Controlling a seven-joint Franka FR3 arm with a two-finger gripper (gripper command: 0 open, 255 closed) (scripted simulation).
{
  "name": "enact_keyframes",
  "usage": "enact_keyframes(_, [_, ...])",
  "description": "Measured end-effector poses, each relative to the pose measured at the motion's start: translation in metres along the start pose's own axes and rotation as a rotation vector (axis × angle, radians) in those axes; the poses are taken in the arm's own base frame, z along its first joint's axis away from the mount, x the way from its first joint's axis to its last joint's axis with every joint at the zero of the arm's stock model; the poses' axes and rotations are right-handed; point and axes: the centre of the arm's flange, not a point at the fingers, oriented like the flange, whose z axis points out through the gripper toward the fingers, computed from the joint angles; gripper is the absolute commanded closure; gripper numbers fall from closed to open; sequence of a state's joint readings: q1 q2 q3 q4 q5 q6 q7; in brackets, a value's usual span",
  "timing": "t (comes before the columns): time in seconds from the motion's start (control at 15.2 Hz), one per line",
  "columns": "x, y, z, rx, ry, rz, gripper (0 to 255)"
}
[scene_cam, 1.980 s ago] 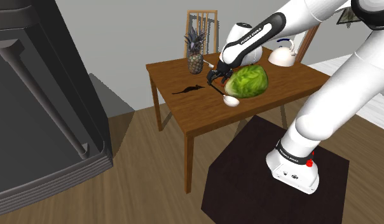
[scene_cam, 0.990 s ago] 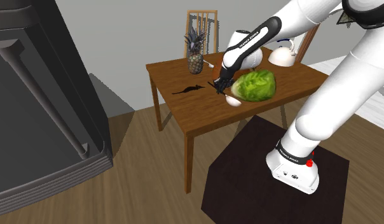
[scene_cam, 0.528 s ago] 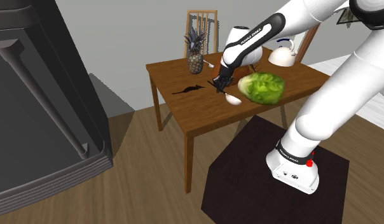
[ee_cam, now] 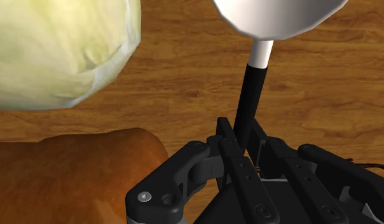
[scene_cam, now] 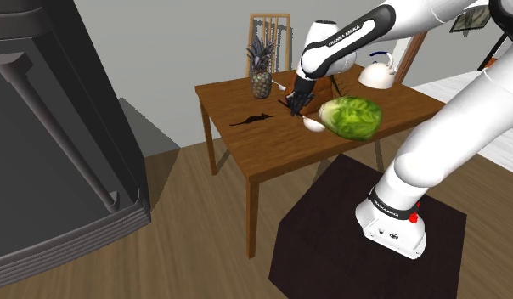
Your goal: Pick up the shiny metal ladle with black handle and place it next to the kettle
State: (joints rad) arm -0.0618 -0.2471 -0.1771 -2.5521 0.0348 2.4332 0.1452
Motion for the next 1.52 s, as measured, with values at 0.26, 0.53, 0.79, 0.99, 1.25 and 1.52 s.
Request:
enact_keyframes(0.26, [0.002,-0.002,-0.021,0.000,0.000,0.000,255])
enact_keyframes(0.53, [0.005,-0.005,-0.042,0.000,0.000,0.000,255])
enact_keyframes(0.79, [0.008,-0.006,-0.064,0.000,0.000,0.000,255])
enact_keyframes(0.99, [0.009,-0.007,-0.078,0.000,0.000,0.000,255])
enact_keyframes(1.25, [0.011,-0.008,-0.099,0.000,0.000,0.000,255])
enact_keyframes(1.52, [0.014,-0.010,-0.120,0.000,0.000,0.000,255])
